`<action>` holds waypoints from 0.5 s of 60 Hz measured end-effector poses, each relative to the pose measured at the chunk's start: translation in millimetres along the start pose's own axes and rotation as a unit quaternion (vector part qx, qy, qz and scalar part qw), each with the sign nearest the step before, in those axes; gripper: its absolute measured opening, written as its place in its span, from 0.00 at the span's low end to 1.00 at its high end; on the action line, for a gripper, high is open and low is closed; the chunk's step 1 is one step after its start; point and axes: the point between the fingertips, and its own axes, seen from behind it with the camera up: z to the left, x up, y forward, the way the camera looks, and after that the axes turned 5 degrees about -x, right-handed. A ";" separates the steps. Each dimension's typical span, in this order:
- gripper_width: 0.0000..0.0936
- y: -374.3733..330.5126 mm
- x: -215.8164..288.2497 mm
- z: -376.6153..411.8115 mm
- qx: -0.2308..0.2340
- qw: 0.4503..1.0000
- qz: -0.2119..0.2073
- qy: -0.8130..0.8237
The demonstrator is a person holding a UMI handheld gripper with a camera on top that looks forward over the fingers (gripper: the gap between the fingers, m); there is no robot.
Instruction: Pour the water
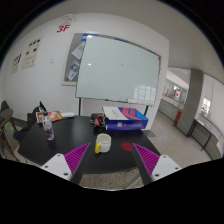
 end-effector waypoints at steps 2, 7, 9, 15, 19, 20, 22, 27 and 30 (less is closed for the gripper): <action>0.91 -0.4 -3.6 1.0 0.000 1.000 0.005 -0.001; 0.91 3.2 -18.5 12.4 0.002 1.000 0.018 -0.005; 0.90 2.0 -28.0 16.8 0.004 1.000 0.024 -0.008; 0.90 8.5 -62.9 48.7 0.015 0.999 0.042 -0.017; 0.90 9.9 -89.3 78.6 0.030 0.998 0.057 -0.021; 0.90 10.7 -94.9 87.2 0.034 0.997 0.059 -0.021; 0.90 11.7 -106.9 105.8 0.043 0.997 0.067 -0.021; 0.90 19.1 -126.4 160.0 0.068 0.995 0.075 -0.014; 0.90 26.3 -128.5 197.6 0.082 0.994 0.078 -0.009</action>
